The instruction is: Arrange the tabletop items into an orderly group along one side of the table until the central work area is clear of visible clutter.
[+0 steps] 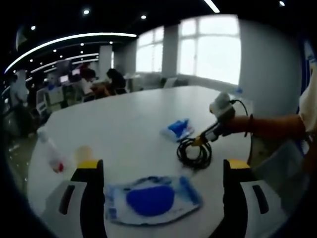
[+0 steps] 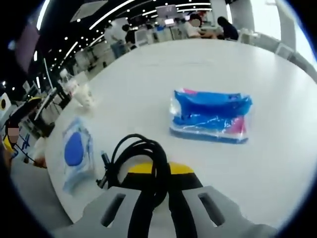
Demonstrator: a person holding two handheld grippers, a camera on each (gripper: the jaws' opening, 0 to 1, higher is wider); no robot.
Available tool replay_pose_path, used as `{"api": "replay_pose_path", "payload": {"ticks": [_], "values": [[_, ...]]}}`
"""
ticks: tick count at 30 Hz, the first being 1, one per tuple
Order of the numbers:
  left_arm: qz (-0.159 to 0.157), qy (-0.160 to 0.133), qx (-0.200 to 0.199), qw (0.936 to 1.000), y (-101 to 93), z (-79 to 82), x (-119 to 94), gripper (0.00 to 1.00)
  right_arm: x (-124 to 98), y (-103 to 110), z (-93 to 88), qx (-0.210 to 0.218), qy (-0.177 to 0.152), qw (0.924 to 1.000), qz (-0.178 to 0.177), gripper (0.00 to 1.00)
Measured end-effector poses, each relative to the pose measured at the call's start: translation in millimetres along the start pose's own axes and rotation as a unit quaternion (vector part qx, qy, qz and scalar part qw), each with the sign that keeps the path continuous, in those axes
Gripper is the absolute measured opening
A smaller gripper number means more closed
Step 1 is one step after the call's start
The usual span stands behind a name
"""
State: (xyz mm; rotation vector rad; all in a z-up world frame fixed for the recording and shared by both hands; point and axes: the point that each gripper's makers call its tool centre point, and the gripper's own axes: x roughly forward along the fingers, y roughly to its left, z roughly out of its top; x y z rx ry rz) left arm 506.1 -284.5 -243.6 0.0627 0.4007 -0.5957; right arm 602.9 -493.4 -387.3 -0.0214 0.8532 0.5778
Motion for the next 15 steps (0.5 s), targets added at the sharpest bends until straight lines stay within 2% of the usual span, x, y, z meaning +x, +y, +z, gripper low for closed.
{"api": "replay_pose_path", "payload": {"ticks": [9, 11, 12, 15], "values": [[-0.003, 0.017, -0.006, 0.9998, -1.0, -8.2, 2, 0.96, 5, -10, -5.6, -0.011, 0.004, 0.9994, -0.033, 0.15], [-0.001, 0.019, -0.006, 0.9998, -0.1, -8.6, 1, 0.96, 1, -10, -3.4, -0.014, -0.001, 0.999, -0.042, 0.17], [0.0, 0.02, -0.006, 0.9998, 0.2, -8.9, 1, 0.97, -2, -9, 3.7, -0.012, -0.017, 0.9988, -0.045, 0.19], [0.003, 0.022, -0.007, 0.9997, 2.1, -10.0, 0, 0.97, -12, -10, 14.0, -0.008, -0.022, 0.9982, -0.055, 0.4]]}}
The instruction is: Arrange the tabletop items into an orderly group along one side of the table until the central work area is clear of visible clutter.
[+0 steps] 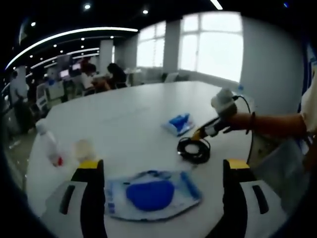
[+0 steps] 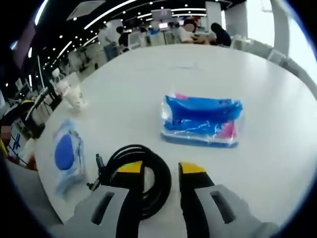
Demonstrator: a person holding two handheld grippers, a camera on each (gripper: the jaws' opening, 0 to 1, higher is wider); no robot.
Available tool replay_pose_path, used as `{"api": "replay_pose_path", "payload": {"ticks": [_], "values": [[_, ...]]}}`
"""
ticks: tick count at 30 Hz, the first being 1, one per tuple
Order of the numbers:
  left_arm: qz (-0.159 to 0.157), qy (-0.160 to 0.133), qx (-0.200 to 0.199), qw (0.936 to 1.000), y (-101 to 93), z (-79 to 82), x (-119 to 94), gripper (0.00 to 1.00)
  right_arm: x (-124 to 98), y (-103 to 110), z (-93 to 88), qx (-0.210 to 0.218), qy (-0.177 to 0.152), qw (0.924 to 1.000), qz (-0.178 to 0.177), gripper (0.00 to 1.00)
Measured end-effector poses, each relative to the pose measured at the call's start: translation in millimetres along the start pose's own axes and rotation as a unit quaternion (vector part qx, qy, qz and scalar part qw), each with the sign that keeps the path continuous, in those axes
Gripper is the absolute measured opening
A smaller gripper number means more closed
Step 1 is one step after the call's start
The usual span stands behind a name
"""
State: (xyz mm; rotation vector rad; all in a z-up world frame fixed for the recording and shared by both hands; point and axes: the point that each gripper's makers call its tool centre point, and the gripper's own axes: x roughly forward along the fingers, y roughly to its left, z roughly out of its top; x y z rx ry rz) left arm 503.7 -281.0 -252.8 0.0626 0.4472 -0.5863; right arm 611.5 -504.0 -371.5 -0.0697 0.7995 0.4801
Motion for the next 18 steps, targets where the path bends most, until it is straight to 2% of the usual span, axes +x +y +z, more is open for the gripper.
{"api": "replay_pose_path", "payload": {"ticks": [1, 4, 10, 16, 18], "values": [[0.001, 0.0, 0.0, 1.0, 0.5, 0.1, 0, 0.97, -4, 1, 4.0, 0.002, -0.003, 1.0, -0.002, 0.51], [0.004, 0.001, 0.0, 1.0, 2.1, 0.9, -1, 0.99, -15, 10, 13.6, 0.009, -0.013, 0.9998, 0.007, 0.69], [0.006, -0.002, 0.002, 1.0, 5.2, 4.6, -5, 0.99, -30, 40, 19.0, 0.024, -0.021, 0.9986, 0.041, 0.88], [0.005, 0.01, -0.001, 0.9999, 12.1, 2.4, -9, 0.99, -44, 84, 8.1, 0.028, 0.002, 0.9944, 0.101, 0.94], [-0.004, 0.016, 0.0, 0.9999, 13.8, 0.0, -10, 0.99, -47, 99, 3.8, 0.028, 0.008, 0.9923, 0.12, 0.96]]}}
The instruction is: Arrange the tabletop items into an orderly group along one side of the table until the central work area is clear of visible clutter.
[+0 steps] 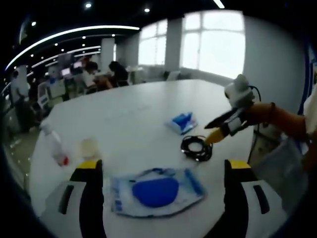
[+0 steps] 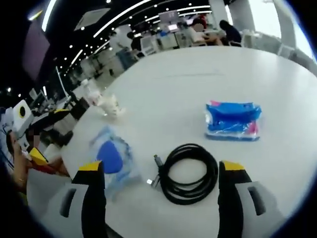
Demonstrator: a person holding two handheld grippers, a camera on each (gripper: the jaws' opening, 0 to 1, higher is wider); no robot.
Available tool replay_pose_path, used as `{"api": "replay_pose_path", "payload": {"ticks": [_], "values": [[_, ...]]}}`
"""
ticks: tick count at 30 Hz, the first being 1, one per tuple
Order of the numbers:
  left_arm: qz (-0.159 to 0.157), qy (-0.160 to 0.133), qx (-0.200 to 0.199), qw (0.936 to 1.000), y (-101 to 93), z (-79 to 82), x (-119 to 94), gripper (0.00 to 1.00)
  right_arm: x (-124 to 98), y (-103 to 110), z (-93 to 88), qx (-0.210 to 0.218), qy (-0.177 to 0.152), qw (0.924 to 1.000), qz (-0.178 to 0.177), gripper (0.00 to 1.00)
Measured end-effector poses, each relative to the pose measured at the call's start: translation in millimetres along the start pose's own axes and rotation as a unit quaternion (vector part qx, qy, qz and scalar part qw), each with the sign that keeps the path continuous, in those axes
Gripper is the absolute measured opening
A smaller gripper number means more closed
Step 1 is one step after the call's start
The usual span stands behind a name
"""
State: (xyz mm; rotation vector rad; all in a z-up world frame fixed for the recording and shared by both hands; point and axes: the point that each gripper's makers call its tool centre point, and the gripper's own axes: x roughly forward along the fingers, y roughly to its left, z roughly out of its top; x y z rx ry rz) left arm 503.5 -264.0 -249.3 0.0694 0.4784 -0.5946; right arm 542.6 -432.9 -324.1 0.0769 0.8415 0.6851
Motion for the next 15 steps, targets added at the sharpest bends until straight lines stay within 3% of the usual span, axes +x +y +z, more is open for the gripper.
{"api": "replay_pose_path", "payload": {"ticks": [7, 15], "values": [[0.007, 0.011, 0.002, 0.9999, 15.3, -4.3, -4, 0.99, -1, 31, -16.9, -0.013, 0.028, 0.999, 0.031, 0.97], [0.003, 0.044, 0.005, 0.999, 28.8, -24.1, -3, 0.99, 0, 50, -29.5, -0.01, 0.046, 0.9979, 0.045, 0.94]]}}
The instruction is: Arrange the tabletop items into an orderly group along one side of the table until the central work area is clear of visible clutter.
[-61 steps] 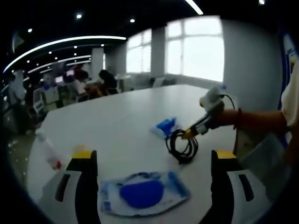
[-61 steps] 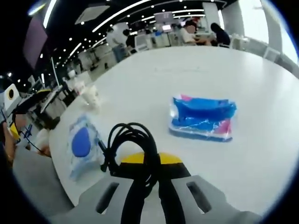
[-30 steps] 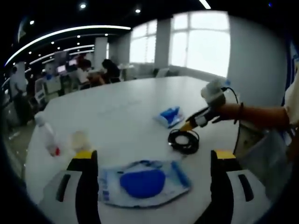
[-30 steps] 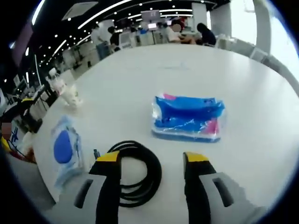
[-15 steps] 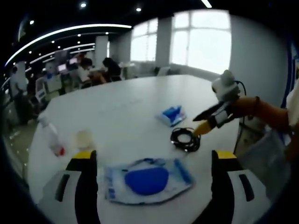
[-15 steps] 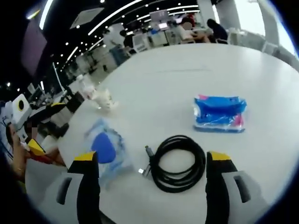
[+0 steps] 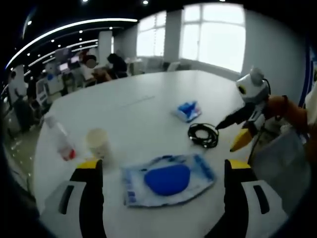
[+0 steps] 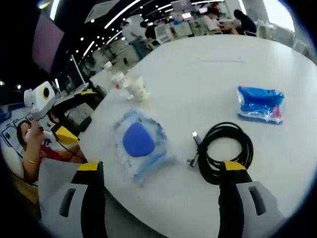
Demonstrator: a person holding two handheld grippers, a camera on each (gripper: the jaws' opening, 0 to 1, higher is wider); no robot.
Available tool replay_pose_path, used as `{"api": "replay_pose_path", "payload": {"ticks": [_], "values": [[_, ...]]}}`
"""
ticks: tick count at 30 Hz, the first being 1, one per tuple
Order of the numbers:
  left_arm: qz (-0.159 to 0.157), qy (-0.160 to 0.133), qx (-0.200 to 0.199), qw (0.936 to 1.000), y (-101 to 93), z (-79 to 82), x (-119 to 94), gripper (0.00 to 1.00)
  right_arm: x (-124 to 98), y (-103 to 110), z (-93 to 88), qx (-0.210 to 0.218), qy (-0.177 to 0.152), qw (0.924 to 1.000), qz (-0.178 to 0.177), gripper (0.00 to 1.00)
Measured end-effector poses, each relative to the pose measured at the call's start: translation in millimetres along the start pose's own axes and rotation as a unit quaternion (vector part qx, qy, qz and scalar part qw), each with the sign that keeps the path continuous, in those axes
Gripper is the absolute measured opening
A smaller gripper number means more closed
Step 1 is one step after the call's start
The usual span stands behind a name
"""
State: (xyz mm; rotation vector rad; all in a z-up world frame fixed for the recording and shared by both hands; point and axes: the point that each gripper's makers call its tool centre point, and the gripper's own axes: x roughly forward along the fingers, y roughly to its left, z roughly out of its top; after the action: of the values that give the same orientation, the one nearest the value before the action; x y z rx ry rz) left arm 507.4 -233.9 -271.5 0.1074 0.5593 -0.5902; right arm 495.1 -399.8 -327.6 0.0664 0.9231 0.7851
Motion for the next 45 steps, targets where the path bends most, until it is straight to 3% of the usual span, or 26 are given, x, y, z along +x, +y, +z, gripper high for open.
{"api": "replay_pose_path", "payload": {"ticks": [8, 12, 17, 22, 26, 29, 33, 34, 36, 38, 41, 45], "values": [[-0.014, 0.029, -0.01, 0.9994, 9.7, -21.6, 10, 0.99, 14, 11, -11.9, 0.022, 0.014, 0.9996, -0.005, 0.9], [-0.007, 0.042, -0.006, 0.9991, 20.0, -33.2, 16, 0.98, 23, 17, -17.4, 0.055, 0.019, 0.9983, -0.002, 0.84], [0.003, 0.066, -0.019, 0.9976, 32.7, -51.2, 22, 0.93, 32, 26, -23.4, 0.055, 0.033, 0.9979, 0.003, 0.77], [0.013, 0.072, -0.041, 0.9965, 43.9, -66.0, 25, 0.8, 44, 30, -32.9, 0.053, 0.053, 0.9972, 0.0, 0.67], [0.025, 0.08, -0.062, 0.9946, 57.9, -80.6, 29, 0.71, 49, 31, -37.9, 0.088, 0.058, 0.9944, -0.007, 0.55], [0.031, 0.088, -0.071, 0.9931, 63.4, -89.1, 32, 0.62, 54, 31, -44.0, 0.089, 0.066, 0.9938, -0.012, 0.51], [0.026, 0.077, -0.088, 0.9928, 66.6, -93.8, 37, 0.32, 59, 25, -52.5, 0.101, 0.064, 0.9924, -0.029, 0.43], [0.027, 0.078, -0.099, 0.9917, 67.3, -95.1, 37, 0.29, 59, 24, -54.6, 0.102, 0.064, 0.9923, -0.028, 0.41], [0.026, 0.074, -0.103, 0.9915, 68.9, -96.4, 39, 0.32, 60, 22, -54.4, 0.104, 0.06, 0.9923, -0.032, 0.34], [0.029, 0.101, -0.109, 0.9884, 69.1, -107.7, 39, 0.34, 61, 21, -55.2, 0.101, 0.062, 0.9923, -0.036, 0.28], [0.024, 0.114, -0.108, 0.9873, 66.5, -116.1, 42, 0.22, 63, 21, -54.5, 0.097, 0.06, 0.9929, -0.034, 0.22], [0.023, 0.106, -0.131, 0.9854, 66.6, -114.7, 44, 0.19, 65, 30, -55.6, 0.113, 0.062, 0.9915, -0.013, 0.14]]}}
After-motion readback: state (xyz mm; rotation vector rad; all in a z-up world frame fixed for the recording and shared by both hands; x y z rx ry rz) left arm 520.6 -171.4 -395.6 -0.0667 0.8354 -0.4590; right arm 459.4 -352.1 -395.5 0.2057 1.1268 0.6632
